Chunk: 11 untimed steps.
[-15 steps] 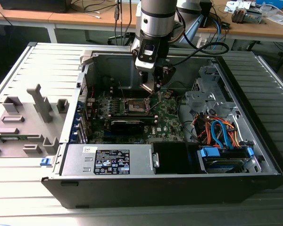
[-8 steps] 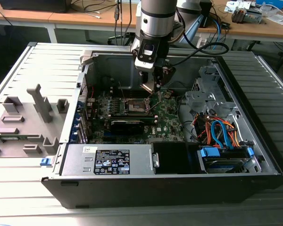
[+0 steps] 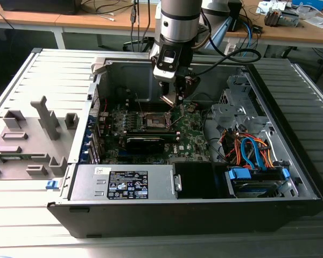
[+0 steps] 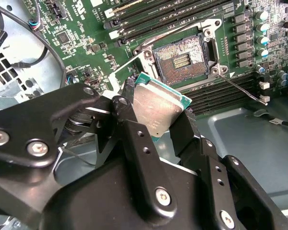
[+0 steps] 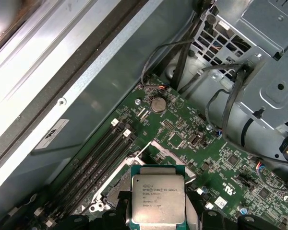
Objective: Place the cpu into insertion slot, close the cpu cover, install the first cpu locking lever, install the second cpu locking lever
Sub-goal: 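Place the cpu into insertion slot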
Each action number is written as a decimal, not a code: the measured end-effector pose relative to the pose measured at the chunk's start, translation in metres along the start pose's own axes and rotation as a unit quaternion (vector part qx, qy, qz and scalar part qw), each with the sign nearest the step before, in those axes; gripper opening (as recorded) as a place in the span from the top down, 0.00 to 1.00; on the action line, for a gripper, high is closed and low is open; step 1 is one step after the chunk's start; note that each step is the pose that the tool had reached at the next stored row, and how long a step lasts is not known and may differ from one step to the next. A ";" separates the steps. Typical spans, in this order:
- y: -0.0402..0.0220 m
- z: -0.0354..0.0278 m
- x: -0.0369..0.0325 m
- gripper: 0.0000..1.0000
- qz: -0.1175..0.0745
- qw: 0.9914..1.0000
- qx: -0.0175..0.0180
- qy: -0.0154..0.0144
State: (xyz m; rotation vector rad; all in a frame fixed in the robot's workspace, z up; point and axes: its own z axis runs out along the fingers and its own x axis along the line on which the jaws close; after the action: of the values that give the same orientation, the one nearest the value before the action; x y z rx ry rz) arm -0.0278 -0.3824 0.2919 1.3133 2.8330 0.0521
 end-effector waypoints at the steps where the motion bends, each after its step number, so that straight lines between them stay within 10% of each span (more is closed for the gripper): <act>1: 0.0000 0.0000 0.0000 0.46 0.001 1.000 0.000 0.000; 11: 0.0000 0.0002 0.0000 0.46 0.009 1.000 0.000 0.000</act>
State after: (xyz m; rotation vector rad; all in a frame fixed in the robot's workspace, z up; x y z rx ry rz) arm -0.0278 -0.3824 0.2918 1.3391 2.8206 0.0518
